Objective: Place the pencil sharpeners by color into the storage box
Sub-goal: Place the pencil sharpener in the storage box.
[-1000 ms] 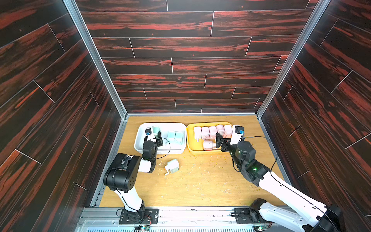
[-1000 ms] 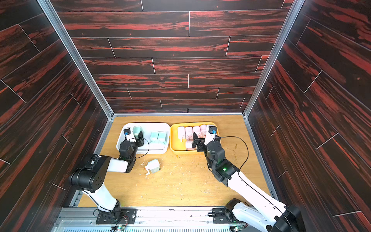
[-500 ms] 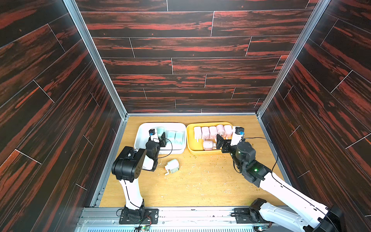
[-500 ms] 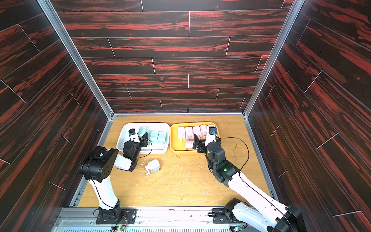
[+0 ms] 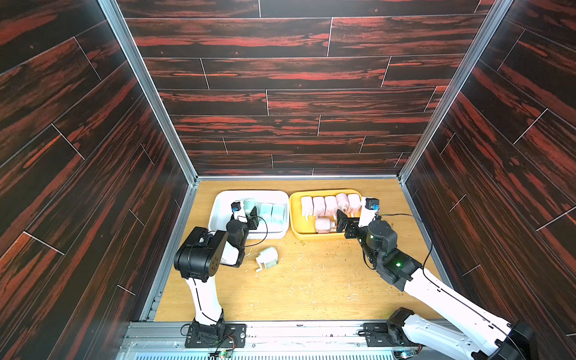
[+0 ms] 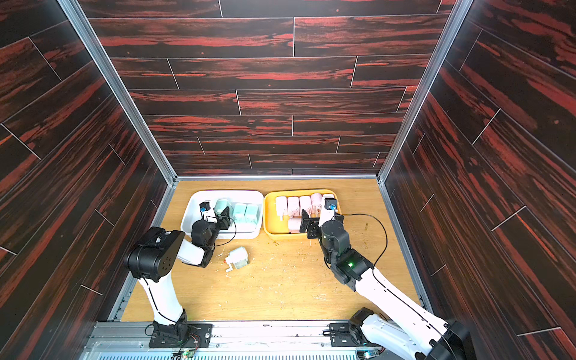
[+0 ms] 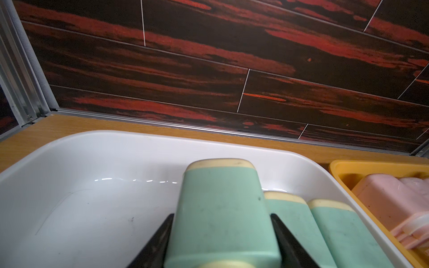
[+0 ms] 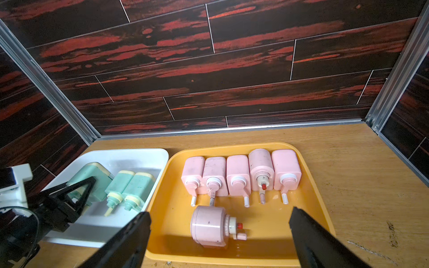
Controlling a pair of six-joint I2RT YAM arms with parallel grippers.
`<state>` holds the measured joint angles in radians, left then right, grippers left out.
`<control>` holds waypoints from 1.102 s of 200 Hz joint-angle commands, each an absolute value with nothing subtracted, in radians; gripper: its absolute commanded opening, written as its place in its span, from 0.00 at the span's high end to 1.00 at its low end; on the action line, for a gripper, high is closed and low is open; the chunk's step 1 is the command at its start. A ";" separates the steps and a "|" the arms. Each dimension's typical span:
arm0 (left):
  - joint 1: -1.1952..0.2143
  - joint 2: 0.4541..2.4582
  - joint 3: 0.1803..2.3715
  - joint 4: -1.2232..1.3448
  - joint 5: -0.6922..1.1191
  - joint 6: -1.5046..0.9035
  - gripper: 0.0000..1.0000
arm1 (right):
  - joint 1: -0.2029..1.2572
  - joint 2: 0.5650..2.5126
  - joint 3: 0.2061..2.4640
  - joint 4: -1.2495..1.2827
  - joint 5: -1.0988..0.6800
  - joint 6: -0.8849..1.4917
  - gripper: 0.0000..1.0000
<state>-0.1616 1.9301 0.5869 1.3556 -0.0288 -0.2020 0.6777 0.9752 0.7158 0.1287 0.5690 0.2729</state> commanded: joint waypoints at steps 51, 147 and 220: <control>-0.158 1.920 0.585 1.409 0.011 -0.176 0.33 | 0.680 0.937 0.724 0.115 0.578 0.270 0.02; -0.158 1.915 0.583 1.408 -0.058 -0.207 0.21 | 0.680 0.922 0.732 0.111 0.581 0.261 0.02; -0.158 1.560 0.631 0.735 -0.162 -0.304 0.00 | 0.680 0.955 0.741 0.090 0.551 0.251 0.02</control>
